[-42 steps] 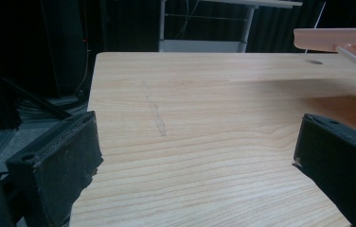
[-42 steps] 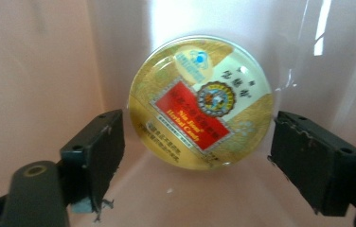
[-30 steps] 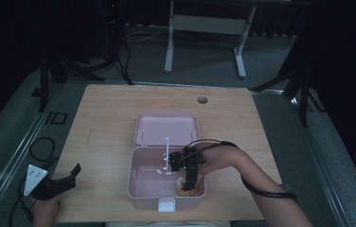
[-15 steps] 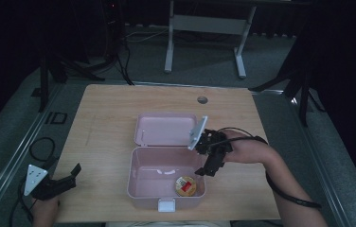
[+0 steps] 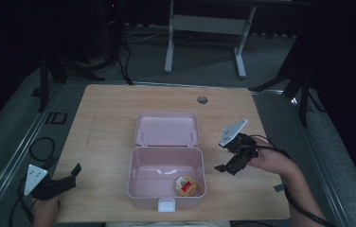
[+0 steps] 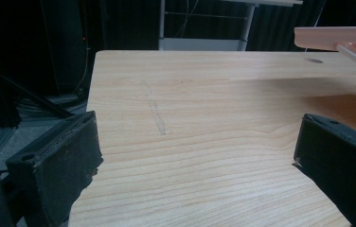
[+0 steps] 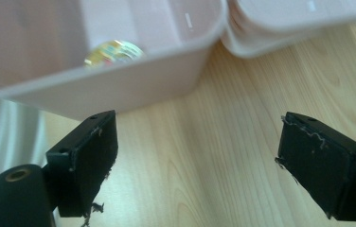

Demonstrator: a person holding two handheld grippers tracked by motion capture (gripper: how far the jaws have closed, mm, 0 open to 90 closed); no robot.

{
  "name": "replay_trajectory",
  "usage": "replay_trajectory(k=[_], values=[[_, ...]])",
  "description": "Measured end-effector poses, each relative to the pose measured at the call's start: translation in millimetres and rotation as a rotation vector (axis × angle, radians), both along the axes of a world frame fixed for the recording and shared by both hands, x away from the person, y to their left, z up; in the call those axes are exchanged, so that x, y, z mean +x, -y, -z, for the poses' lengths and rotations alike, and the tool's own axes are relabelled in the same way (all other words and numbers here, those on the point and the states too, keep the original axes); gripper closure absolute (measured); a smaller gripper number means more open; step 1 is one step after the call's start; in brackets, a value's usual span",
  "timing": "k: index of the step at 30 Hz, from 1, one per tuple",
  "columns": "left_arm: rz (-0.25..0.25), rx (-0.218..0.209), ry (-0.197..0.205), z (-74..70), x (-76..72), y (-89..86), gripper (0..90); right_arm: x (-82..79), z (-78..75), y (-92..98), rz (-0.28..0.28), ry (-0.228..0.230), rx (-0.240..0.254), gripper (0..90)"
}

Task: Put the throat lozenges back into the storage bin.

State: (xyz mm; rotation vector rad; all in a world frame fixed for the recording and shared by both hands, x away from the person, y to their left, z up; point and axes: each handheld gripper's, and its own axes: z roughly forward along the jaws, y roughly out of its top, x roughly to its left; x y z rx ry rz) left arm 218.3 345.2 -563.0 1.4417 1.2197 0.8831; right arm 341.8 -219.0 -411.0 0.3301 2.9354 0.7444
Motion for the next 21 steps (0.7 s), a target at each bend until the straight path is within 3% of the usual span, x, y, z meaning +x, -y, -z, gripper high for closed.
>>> replay_trajectory(k=[4, 7, 8, 9, 11, 13, 16, 17, 21], values=[[0.0, 0.002, 0.0, 0.0, 0.1, 0.3, 1.9, 5.3, 27.2, 19.2, 0.1, 0.019, 0.051, 12.6], [-0.001, 0.003, -0.001, 0.0, 0.2, 0.4, 1.9, 12.5, 56.4, 35.5, 0.227, 0.054, 0.092, 12.6], [-0.001, 0.003, -0.001, 0.0, 0.1, 0.5, 1.9, 12.5, 56.4, 35.5, 0.227, 0.054, 0.092, 12.6], [-0.001, 0.003, 0.0, 0.0, 0.1, 0.5, 1.9, 15.1, 69.1, 43.5, 0.288, 0.07, 0.131, 12.6], [-0.002, 0.002, 0.001, 0.0, 0.0, 0.3, 1.9, 16.2, 74.9, 47.7, 0.313, 0.074, 0.152, 12.6], [0.0, 0.001, 0.001, 0.0, -0.1, 0.0, 1.9, 17.2, 91.1, 58.4, 0.388, 0.092, 0.198, 12.1], [0.0, 0.003, 0.001, 0.0, -0.2, 0.1, 1.9, 17.0, 101.3, 64.7, 0.432, 0.125, 0.211, 12.0], [0.0, 0.003, 0.001, 0.0, -0.1, 0.2, 1.9, 16.4, 110.2, 71.2, 0.478, 0.142, 0.233, 11.7], [-0.001, 0.004, 0.001, 0.0, -0.1, 0.3, 1.9, 15.1, 121.9, 81.3, 0.544, 0.155, 0.266, 11.7]])
